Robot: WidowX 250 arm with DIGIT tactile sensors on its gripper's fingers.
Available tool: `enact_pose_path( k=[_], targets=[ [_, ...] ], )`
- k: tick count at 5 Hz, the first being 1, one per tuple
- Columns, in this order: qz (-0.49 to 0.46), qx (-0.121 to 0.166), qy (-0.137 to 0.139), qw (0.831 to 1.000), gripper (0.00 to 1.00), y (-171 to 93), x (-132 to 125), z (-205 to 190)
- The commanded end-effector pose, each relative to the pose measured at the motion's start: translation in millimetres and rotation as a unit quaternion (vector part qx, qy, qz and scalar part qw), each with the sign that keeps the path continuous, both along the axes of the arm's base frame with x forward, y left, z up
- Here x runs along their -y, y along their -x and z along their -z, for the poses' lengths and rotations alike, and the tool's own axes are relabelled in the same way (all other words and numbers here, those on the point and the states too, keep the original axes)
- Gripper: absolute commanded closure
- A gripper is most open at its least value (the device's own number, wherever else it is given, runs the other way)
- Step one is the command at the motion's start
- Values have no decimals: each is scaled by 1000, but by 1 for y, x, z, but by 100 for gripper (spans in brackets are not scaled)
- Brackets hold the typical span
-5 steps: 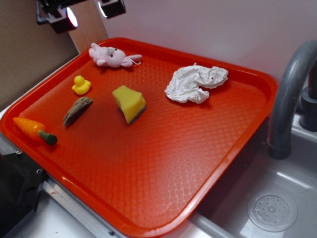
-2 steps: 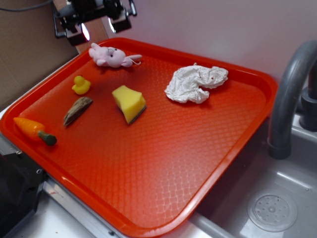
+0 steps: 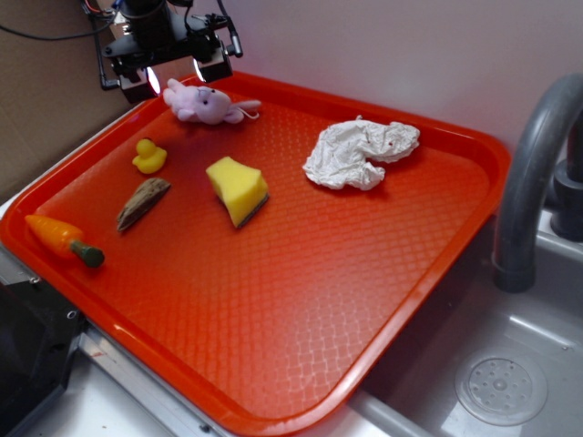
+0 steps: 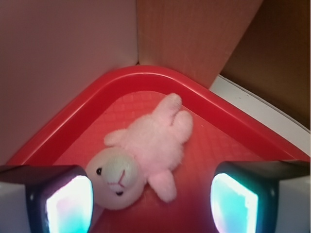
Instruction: Grab the pink bunny.
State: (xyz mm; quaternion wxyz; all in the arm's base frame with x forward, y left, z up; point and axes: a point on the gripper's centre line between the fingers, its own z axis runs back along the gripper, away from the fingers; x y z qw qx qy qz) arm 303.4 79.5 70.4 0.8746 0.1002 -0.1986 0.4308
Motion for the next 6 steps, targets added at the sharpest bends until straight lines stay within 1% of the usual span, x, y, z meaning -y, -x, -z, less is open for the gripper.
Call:
enact_pose_path(
  k=[1, 2, 3, 4, 5, 6],
  targets=[
    [46, 70, 42, 996, 0, -22, -19, 18],
    [50, 51, 66, 995, 0, -18, -28, 34],
    [62, 46, 68, 995, 100, -11, -27, 27],
    [104, 16, 27, 994, 100, -10, -15, -2],
    [176, -4, -12, 984, 100, -23, 33, -52],
    [249, 19, 36, 968, 100, -25, 78, -99]
  ],
)
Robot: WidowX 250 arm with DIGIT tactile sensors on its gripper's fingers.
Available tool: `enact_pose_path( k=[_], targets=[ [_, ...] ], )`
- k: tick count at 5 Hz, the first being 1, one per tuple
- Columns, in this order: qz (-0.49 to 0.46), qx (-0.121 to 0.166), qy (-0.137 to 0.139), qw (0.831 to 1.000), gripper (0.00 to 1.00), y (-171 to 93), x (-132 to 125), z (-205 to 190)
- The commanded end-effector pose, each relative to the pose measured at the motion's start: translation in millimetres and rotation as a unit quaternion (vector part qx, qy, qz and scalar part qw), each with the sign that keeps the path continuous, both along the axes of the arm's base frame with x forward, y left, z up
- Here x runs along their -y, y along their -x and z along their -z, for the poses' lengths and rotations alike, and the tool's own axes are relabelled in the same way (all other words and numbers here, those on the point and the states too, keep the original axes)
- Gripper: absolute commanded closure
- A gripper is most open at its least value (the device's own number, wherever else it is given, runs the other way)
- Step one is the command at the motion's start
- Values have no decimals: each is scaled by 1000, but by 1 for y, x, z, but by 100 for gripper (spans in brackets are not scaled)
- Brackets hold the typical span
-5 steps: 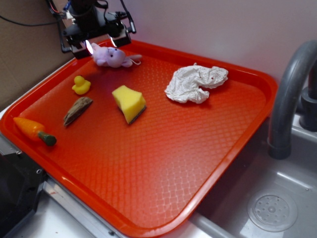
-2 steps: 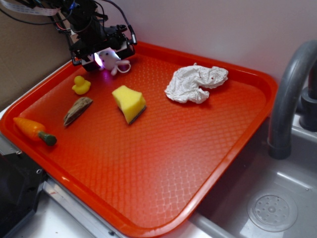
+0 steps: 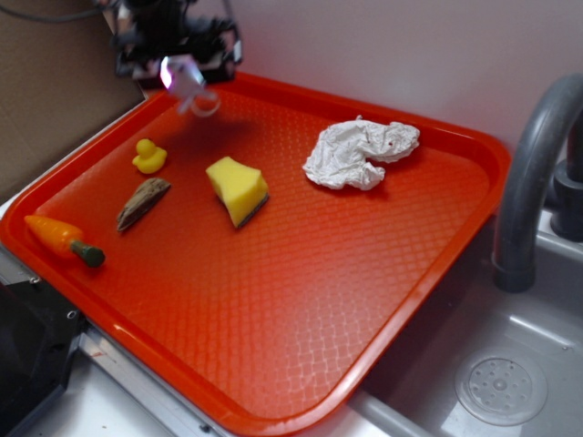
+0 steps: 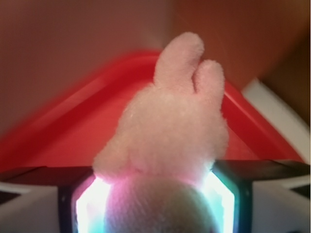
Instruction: Grab the pink bunny.
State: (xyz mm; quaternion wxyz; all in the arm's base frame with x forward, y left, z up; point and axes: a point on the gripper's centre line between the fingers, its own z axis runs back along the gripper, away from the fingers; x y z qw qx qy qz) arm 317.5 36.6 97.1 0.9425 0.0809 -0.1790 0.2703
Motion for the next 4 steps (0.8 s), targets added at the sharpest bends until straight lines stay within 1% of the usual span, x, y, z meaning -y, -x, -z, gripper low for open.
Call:
enact_pose_path(
  k=[1, 2, 3, 4],
  targets=[
    [159, 0, 53, 986, 100, 16, 62, -93],
    [218, -45, 56, 973, 100, 40, 79, -112],
    [300, -65, 59, 950, 100, 55, 99, -129],
    [285, -35, 34, 957, 100, 60, 95, -134]
  ],
)
